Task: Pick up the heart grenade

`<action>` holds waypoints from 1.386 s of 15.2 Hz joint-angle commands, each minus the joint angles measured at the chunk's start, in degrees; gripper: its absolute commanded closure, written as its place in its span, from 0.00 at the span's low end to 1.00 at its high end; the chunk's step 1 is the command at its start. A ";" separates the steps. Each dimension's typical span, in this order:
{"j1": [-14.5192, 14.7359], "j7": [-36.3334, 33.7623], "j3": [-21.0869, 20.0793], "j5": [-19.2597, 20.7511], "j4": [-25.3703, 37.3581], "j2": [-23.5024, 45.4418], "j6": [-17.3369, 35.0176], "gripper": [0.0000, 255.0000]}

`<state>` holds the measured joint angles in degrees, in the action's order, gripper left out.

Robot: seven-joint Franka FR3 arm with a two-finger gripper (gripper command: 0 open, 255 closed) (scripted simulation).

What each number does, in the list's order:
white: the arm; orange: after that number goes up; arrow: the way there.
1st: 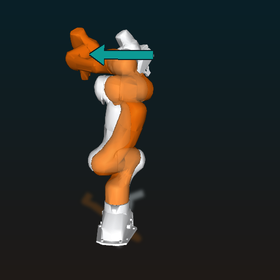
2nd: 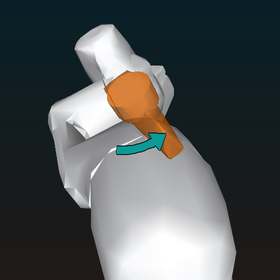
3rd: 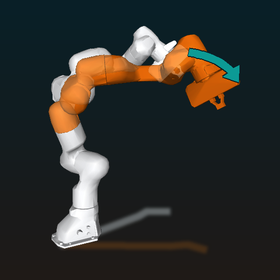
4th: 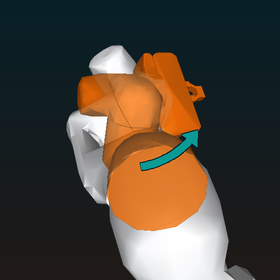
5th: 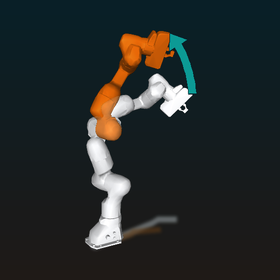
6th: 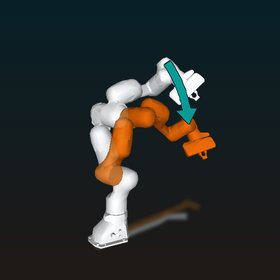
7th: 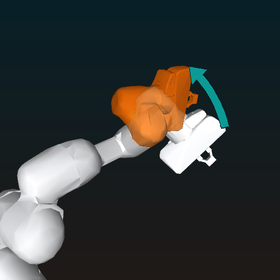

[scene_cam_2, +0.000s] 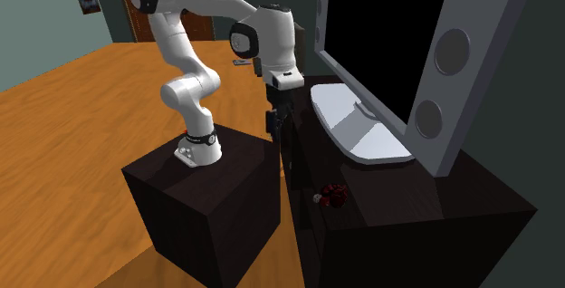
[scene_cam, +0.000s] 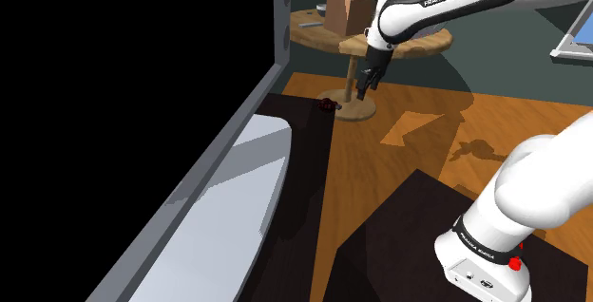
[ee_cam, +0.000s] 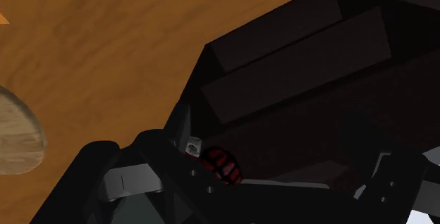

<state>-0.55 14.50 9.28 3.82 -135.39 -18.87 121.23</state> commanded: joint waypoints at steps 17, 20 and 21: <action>-1.31 21.34 4.65 -16.64 17.15 30.59 14.02 0.00; -1.44 21.97 4.43 -17.36 16.55 31.76 15.71 0.00; -1.44 21.97 4.43 -17.36 16.55 31.76 15.71 0.00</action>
<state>-1.96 36.36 13.74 -13.43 -118.87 12.67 136.73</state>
